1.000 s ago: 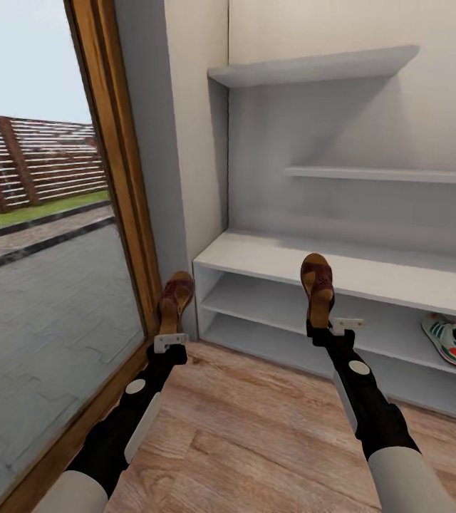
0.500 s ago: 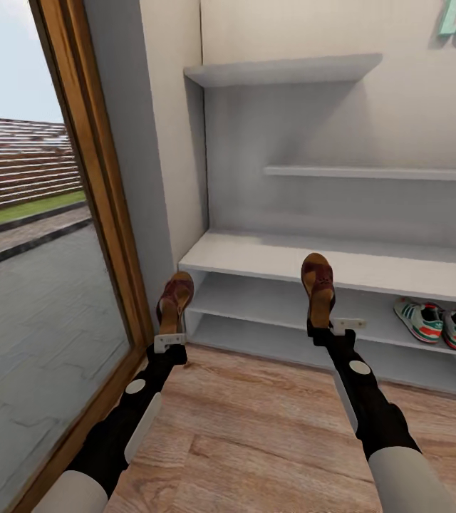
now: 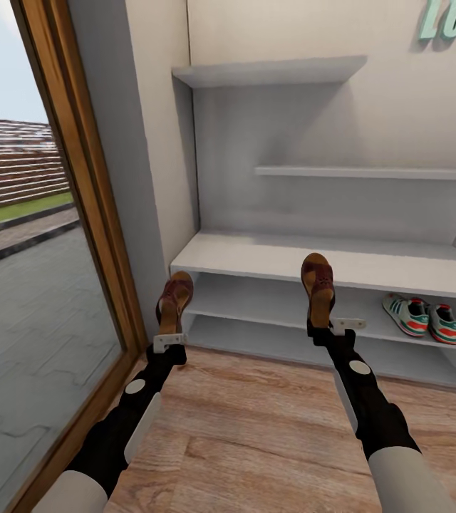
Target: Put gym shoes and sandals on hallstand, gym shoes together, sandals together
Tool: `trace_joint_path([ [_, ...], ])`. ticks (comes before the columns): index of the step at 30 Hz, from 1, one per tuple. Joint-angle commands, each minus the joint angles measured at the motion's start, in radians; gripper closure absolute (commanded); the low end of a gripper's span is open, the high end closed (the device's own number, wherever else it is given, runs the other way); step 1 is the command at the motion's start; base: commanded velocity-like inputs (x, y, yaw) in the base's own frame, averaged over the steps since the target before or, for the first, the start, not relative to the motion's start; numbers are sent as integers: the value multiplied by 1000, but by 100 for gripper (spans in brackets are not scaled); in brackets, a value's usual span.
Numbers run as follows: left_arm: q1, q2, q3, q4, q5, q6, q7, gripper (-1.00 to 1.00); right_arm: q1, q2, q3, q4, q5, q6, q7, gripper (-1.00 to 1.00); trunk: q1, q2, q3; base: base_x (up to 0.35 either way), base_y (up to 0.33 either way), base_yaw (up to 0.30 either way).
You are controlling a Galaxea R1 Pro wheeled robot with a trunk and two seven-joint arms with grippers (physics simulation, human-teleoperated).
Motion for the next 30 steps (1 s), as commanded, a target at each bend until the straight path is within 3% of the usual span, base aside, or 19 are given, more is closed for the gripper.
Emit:
trace_joint_path([
  [1, 0, 1, -3, -2, 6, 6, 7, 100, 0, 0, 0, -2, 7, 6, -2, 100, 0, 0, -1, 0, 0, -56],
  [10, 0, 1, -4, 0, 6, 6, 7, 100, 0, 0, -2, -4, 6, 13, -2, 100, 0, 0, -1, 0, 0, -3],
  [16, 0, 0, -4, 0, 6, 6, 7, 100, 0, 0, -1, -19, 7, 79, -2, 100, 0, 0, -1, 0, 0, 0],
  [21, 0, -1, -5, 18, 5, 6, 7, 100, 0, 0, -1, -71, 7, 244, -2, 100, 0, 0, -1, 0, 0, 0],
  [25, 0, -11, -12, 42, 2, 4, 7, 100, 0, -1, -2, -184, 7, 401, -2, 100, 0, 0, -1, 56, -59, 0],
  [30, 0, -18, -16, 48, 0, 4, 7, 100, 0, -1, -2, -290, 7, 454, -2, 100, 0, 0, -1, 84, -121, -69],
])
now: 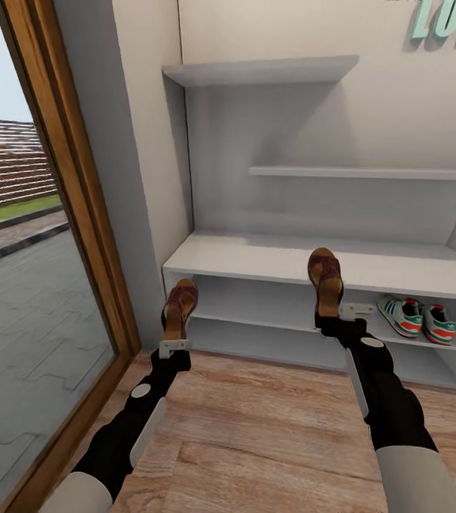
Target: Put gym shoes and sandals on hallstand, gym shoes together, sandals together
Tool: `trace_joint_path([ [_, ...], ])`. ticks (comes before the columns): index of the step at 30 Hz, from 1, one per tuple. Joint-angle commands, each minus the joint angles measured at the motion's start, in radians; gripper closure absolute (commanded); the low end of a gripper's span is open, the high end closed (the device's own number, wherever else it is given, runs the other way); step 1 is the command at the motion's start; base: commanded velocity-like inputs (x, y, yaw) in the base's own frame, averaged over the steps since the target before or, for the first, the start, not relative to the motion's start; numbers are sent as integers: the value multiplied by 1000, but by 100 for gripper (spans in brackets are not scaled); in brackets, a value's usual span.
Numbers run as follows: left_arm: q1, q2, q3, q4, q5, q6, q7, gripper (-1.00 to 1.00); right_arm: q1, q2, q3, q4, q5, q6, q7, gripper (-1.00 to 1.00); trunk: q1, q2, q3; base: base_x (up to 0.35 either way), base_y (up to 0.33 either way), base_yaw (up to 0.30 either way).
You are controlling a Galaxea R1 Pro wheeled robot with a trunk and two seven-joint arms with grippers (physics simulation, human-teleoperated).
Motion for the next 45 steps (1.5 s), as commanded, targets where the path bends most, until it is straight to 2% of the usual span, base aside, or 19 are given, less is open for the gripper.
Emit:
trace_joint_path([
  [1, 0, 0, -3, -2, 5, 6, 6, 100, 0, 0, 1, -7, 6, 8, -1, 100, 0, 0, -1, 34, -50, -184],
  [8, 0, -2, -4, 3, 3, 6, 8, 100, 0, 0, 1, -30, 6, 18, -1, 100, 0, 0, -1, 8, -12, -252],
  [14, -2, -2, 2, 109, 3, 5, 30, 100, 0, 0, -1, -41, 6, 19, -1, 100, 0, 0, -1, 0, -1, -224],
  [17, -3, -2, 3, 160, 4, 4, 36, 100, 0, 0, -1, -144, 6, 22, -1, 100, 0, 0, -1, 0, 0, -38],
  [22, -7, 2, 5, 240, 4, 4, 37, 100, 0, 0, 0, -179, 6, 38, -1, 100, 0, 0, -1, 0, 0, -8],
  [26, -8, 4, 4, 263, 2, 3, 37, 100, 0, 0, -3, -192, 5, 41, -1, 100, 0, 0, -1, 0, 0, -1],
  [29, -8, 3, 5, 265, 2, -22, 37, 100, 0, -1, -23, -196, 6, 41, -1, 100, 0, 0, -1, 0, 0, 0],
  [30, -8, 3, 5, 266, 3, -37, 37, 100, 0, -3, -51, -197, 5, 41, -1, 100, 0, 0, -1, 0, 0, 0],
  [31, -8, 3, 5, 266, 3, -47, 37, 100, 0, -5, -99, -197, 4, 42, -1, 100, 0, 0, -1, 0, 0, 0],
  [32, -8, 3, 5, 267, 3, -54, 37, 100, 0, -6, -169, -197, 3, 43, 1, 100, 0, 0, -1, 0, 0, 0],
  [35, -8, 2, 4, 266, 3, -64, 37, 100, 0, -12, -452, -195, -14, 59, 7, 100, 0, 0, -1, 0, 0, 0],
  [36, -8, 2, 4, 266, 3, -66, 36, 100, 0, -21, -546, -195, -17, 64, 8, 100, 0, 0, -1, 0, 0, 0],
  [37, -8, 1, 4, 266, 3, -67, 36, 100, 0, -38, -633, -194, -18, 67, 9, 100, 0, 0, -1, 0, 0, 0],
  [39, -8, 0, 3, 266, 2, -67, 36, 100, 0, -87, -774, -194, -18, 71, 9, 100, 0, 0, -1, 0, 0, 0],
  [40, -8, 0, 3, 266, 2, -68, 36, 100, 0, -99, -800, -194, -18, 71, 9, 100, 0, 0, -1, 0, 0, 0],
  [42, -8, 0, 3, 265, 2, -69, 36, 100, 0, -144, -878, -194, -18, 73, 10, 100, 0, 0, -1, 0, 0, 0],
  [45, -8, -1, 2, 263, 2, -69, 36, 100, 0, -193, -931, -192, -16, 75, 9, 100, 0, 0, -1, 0, 0, 0],
])
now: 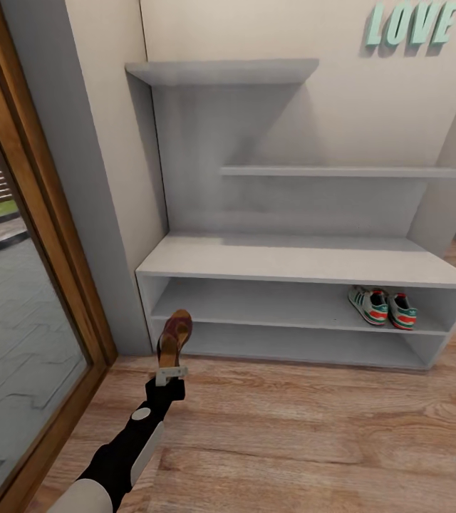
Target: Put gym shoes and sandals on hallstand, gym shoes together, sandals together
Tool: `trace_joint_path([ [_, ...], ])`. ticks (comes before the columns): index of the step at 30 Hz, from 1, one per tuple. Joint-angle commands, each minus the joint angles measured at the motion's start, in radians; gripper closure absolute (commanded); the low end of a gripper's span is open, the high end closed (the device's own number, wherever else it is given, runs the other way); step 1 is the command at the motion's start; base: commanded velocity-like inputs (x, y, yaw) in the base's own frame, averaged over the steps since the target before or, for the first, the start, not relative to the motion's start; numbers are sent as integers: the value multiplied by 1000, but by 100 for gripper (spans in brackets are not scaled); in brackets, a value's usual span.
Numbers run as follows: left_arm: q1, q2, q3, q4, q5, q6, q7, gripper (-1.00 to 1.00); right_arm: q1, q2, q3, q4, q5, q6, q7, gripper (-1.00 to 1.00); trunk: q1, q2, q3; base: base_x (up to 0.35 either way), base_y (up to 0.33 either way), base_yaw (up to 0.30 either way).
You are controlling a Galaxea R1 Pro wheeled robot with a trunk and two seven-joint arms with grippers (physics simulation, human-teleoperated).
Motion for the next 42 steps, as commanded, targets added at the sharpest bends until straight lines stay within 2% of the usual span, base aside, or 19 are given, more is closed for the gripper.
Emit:
trace_joint_path([
  [1, -1, 0, -6, -1, 7, 1, 7, 100, -1, -19, -19, -1, -1, 10, 0, 100, 0, 0, -1, 0, 0, 0],
  [4, -2, -3, -7, -8, 7, 8, 9, 100, -1, -63, -97, -1, 36, 49, -1, 100, 0, 0, -1, 0, 0, 0],
  [6, -3, -14, -6, -19, 6, 26, 11, 100, -1, -73, -134, 0, 72, 76, -1, 100, 0, 0, -1, 0, 0, 0],
  [8, -10, -34, -6, -35, -3, 103, 13, 100, -1, -81, -170, 0, 116, 99, 0, 100, 0, 0, -1, 0, 0, 0],
  [9, -14, -38, -6, -38, -8, 130, 13, 100, -1, -82, -176, 0, 124, 103, 0, 100, 0, 0, -1, 0, 0, 0],
  [10, -27, -45, -6, -46, -24, 186, 14, 100, -1, -84, -184, 0, 134, 107, 0, 100, 0, 0, -1, 0, 0, 0],
  [11, -33, -47, -7, -50, -33, 211, 15, 100, -1, -84, -187, 0, 138, 109, 0, 100, 0, 0, -1, 0, 0, 0],
  [13, -52, -52, -7, -74, -74, 282, 22, 100, -1, -86, -194, 1, 148, 113, 0, 100, 0, 0, -1, 0, 0, 0],
  [18, -64, -54, -8, -121, -126, 329, 28, 100, -1, -87, -198, 2, 155, 115, -1, 100, 0, 0, -1, 0, 0, 0],
  [25, -65, -55, -9, -130, -132, 336, 29, 100, -1, -87, -198, 2, 156, 115, -1, 100, 0, 0, -2, 0, 0, 0],
  [33, -65, -56, -9, -132, -133, 335, 29, 100, -1, -87, -198, 2, 156, 115, -1, 100, 0, 0, -14, 0, 0, 0],
  [40, -65, -56, -9, -131, -133, 335, 29, 100, -1, -87, -198, 3, 156, 115, -1, 100, 3, -2, -51, 0, 0, 0],
  [42, -65, -56, -9, -131, -133, 334, 29, 100, -1, -86, -197, 4, 156, 115, -1, 100, 3, -2, -51, 0, 0, 0],
])
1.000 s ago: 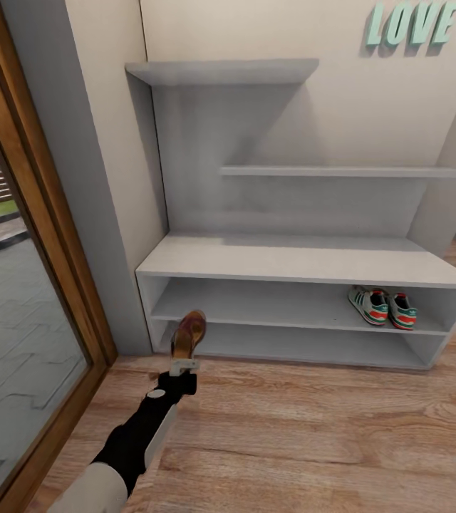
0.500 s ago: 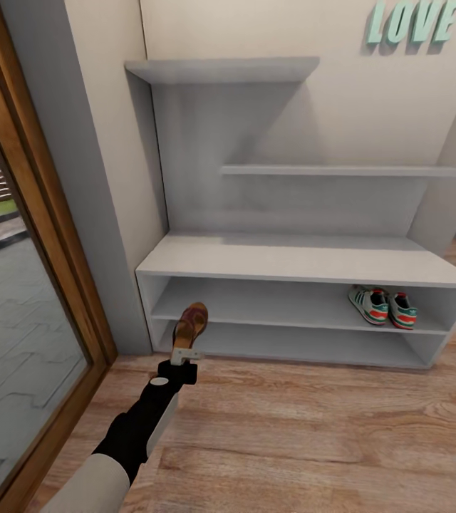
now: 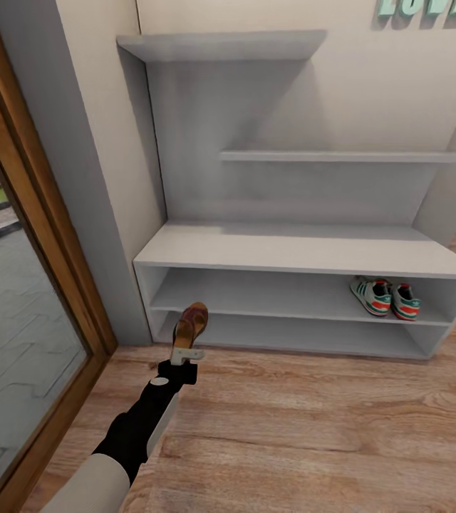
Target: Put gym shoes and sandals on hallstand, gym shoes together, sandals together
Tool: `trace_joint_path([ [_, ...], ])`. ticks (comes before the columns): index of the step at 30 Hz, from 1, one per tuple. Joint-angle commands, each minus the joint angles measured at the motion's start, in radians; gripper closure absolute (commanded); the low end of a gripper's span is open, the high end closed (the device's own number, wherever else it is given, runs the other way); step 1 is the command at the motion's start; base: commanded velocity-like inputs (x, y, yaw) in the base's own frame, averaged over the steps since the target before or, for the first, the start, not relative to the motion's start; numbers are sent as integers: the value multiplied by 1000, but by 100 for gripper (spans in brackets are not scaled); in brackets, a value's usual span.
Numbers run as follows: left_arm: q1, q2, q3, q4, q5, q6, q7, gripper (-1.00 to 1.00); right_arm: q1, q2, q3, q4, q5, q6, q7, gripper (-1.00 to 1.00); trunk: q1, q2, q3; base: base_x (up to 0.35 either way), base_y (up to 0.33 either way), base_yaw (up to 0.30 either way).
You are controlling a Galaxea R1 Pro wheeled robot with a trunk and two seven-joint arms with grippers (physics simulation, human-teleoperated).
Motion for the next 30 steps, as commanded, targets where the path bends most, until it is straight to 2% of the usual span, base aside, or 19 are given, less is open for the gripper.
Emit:
trace_joint_path([
  [1, 0, 1, -4, -2, 5, 6, 7, 100, -1, 0, 0, -1, -1, 5, -3, 100, 0, 0, -1, 0, 0, 0],
  [4, 0, 1, -4, -2, 5, 5, 7, 100, -1, 0, 1, -1, -1, 5, -3, 100, 0, -1, -7, 0, 0, 0],
  [20, 0, 1, -4, -2, 5, 5, 7, 100, -1, 0, 2, -1, 1, 4, -3, 100, 7, -4, -92, 0, 0, 0],
  [30, 0, 1, -4, -2, 5, 4, 7, 100, -1, -1, 1, -1, 29, 5, -3, 100, 7, -4, -93, 1, 0, 0],
])
